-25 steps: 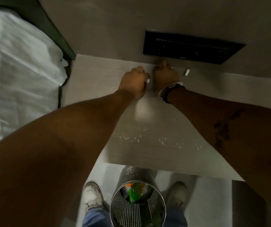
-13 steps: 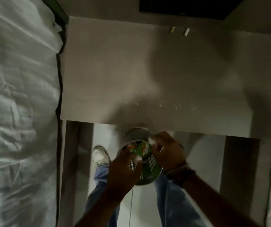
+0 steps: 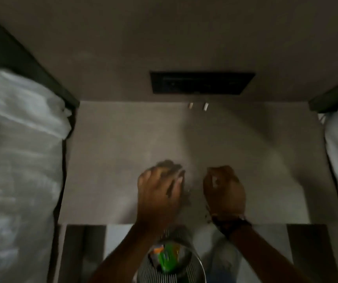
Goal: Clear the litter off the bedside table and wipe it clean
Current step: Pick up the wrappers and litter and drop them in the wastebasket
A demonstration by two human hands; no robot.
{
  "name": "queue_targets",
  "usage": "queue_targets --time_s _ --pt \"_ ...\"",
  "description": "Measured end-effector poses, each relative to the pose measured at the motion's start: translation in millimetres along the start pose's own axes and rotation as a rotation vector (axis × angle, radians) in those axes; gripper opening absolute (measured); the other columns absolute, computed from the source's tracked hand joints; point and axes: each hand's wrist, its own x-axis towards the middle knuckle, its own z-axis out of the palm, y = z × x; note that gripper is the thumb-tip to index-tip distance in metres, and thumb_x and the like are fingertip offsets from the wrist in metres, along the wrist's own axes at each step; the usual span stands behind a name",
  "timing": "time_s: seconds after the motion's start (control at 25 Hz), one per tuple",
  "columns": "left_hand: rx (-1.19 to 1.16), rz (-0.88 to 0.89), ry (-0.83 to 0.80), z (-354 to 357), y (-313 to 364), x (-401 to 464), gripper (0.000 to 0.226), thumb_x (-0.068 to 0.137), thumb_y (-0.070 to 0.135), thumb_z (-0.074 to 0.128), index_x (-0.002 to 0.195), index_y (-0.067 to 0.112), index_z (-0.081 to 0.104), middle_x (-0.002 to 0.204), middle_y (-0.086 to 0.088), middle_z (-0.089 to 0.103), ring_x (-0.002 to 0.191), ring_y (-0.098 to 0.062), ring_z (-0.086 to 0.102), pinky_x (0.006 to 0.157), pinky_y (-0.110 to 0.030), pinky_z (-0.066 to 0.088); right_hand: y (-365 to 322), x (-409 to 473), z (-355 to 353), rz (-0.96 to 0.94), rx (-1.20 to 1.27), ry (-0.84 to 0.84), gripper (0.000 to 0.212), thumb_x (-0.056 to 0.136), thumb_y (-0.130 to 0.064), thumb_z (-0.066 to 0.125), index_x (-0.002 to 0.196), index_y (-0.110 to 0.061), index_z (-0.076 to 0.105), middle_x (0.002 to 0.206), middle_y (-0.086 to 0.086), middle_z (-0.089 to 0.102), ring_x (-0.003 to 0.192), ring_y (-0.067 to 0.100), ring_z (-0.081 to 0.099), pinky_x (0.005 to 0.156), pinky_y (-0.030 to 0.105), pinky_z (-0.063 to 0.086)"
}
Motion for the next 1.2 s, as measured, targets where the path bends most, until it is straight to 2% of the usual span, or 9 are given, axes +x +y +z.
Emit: queue_targets --time_s 0.16,0.4,0.52,0.6,0.72,0.84,1.0,1.12,1.2 --pt "0.039 -0.209 -0.123 26 12 145 0.027 0.088 0.033 0.056 0.106 0.019 0.071 0.112 -0.009 0.063 0.108 -0.031 0.051 0.089 -0.038 0.033 -6 148 8 0.334 0.155 -0.098 0.028 0.079 -0.027 0.067 0.099 -0.007 0.068 0.11 0.02 0.067 0.103 0.036 0.061 0.09 0.043 0.054" --pt "0.057 -0.372 -0.113 87 12 227 0.027 0.092 0.039 0.055 0.097 0.019 0.072 0.115 -0.009 0.062 0.115 -0.029 0.046 0.098 -0.046 0.035 -32 227 48 0.531 0.141 -0.044 0.025 0.084 -0.03 0.063 0.094 -0.008 0.068 0.086 0.01 0.068 0.083 0.029 0.066 0.072 0.031 0.052" --pt "0.012 -0.49 -0.005 106 10 234 0.02 0.087 0.037 0.063 0.09 0.02 0.072 0.113 -0.008 0.062 0.111 -0.028 0.048 0.094 -0.043 0.034 -32 235 56 0.579 0.135 -0.031 0.021 0.084 -0.019 0.067 0.067 -0.011 0.057 0.054 0.002 0.037 0.044 0.016 0.036 0.059 0.025 0.038" --pt "0.021 -0.547 -0.008 118 13 238 0.017 0.087 0.034 0.064 0.09 0.019 0.072 0.113 -0.009 0.063 0.11 -0.029 0.049 0.091 -0.042 0.033 -32 234 51 0.545 0.121 -0.08 0.041 0.083 -0.016 0.066 0.052 -0.018 0.039 0.05 -0.003 0.031 0.041 0.01 0.027 0.051 0.023 0.033" --pt "-0.055 -0.577 -0.032 117 19 238 0.015 0.086 0.03 0.065 0.085 0.018 0.073 0.107 -0.008 0.067 0.109 -0.029 0.049 0.087 -0.041 0.032 -34 233 43 0.49 0.121 -0.147 0.037 0.081 -0.019 0.066 0.053 -0.019 0.042 0.054 -0.002 0.042 0.044 0.012 0.036 0.055 0.025 0.037" --pt "-0.215 -0.555 -0.036 99 27 202 0.012 0.079 0.031 0.068 0.074 0.021 0.072 0.096 0.001 0.065 0.105 -0.023 0.049 0.083 -0.037 0.028 -29 210 30 0.359 0.066 -0.161 0.021 0.081 -0.027 0.062 0.064 -0.015 0.058 0.067 0.006 0.058 0.061 0.025 0.054 0.061 0.03 0.045" --pt "-0.125 -0.495 -0.049 29 38 73 0.016 0.077 0.038 0.071 0.075 0.022 0.07 0.087 0.003 0.066 0.09 -0.021 0.057 0.08 -0.035 0.036 -14 86 1 0.133 0.195 -0.134 0.021 0.068 -0.024 0.061 0.052 -0.016 0.05 0.058 0.008 0.052 0.057 0.025 0.049 0.054 0.028 0.036" --pt "-0.026 -0.441 -0.082 -23 27 -64 0.02 0.079 0.04 0.071 0.076 0.021 0.07 0.082 0.002 0.068 0.083 -0.021 0.062 0.079 -0.038 0.047 4 -59 -5 -0.061 0.095 -0.271 0.009 0.069 -0.025 0.059 0.064 -0.02 0.054 0.067 0.009 0.06 0.063 0.028 0.053 0.059 0.035 0.043" --pt "-0.004 -0.508 -0.241 -40 16 -138 0.023 0.079 0.037 0.069 0.08 0.014 0.072 0.085 0.002 0.067 0.084 -0.026 0.065 0.079 -0.038 0.05 18 -140 3 -0.085 -0.006 -0.455 0.011 0.075 -0.031 0.058 0.076 -0.02 0.058 0.082 0.008 0.066 0.075 0.026 0.059 0.068 0.039 0.05"
